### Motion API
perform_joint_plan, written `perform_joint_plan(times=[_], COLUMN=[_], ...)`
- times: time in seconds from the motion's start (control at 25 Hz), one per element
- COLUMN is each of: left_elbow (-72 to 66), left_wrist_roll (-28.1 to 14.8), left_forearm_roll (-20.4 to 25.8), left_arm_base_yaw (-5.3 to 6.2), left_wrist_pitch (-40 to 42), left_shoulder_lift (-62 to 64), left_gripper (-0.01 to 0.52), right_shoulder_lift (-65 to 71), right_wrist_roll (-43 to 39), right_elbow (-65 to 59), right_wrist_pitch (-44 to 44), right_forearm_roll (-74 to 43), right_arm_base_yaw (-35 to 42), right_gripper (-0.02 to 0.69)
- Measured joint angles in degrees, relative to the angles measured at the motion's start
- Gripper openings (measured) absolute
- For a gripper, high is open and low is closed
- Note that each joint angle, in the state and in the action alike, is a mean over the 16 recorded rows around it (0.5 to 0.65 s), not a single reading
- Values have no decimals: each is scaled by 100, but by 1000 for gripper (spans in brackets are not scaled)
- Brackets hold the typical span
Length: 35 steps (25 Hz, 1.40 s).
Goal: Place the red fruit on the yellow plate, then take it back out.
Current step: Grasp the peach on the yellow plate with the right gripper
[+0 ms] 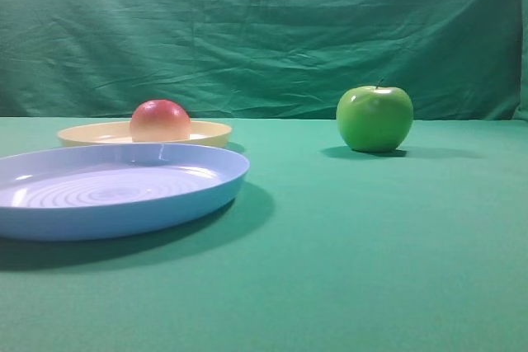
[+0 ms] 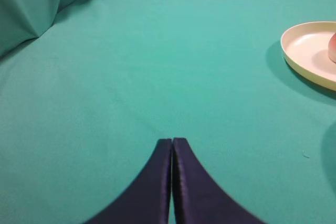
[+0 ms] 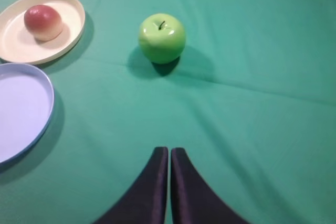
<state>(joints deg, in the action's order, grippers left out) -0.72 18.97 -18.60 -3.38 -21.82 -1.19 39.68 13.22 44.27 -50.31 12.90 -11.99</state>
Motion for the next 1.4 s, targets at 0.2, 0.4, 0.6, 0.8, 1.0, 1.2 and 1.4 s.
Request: perform_joint_plan(times=[0.2,0.4,0.6,0.8,1.0,1.2,1.4], left_elbow=[0,0,0,0,0,0,0], left_wrist_roll=[0,0,0,0,0,0,0], left_forearm_roll=[0,0,0,0,0,0,0], left_arm_base_yaw=[0,0,0,0,0,0,0], left_wrist_pitch=[0,0,0,0,0,0,0], left_shoulder_lift=[0,0,0,0,0,0,0], left_gripper=[0,0,0,0,0,0,0], right_shoulder_lift=[989,1859,2800,3928,5156,6310,7314], right_wrist_roll=[365,750,1233,1714,2029,2067,2075], right_elbow=[482,735,1157,2005,3227,4520,5653], right_wrist_pitch=[-90,187,473,536,336,142,91], right_forearm_roll=[441,895,1326,1509,1486,1310,1145], right_arm_base_yaw=[-4,-12,-119,-446,-958,-1574,-2137], right_gripper=[0,0,0,0,0,0,0])
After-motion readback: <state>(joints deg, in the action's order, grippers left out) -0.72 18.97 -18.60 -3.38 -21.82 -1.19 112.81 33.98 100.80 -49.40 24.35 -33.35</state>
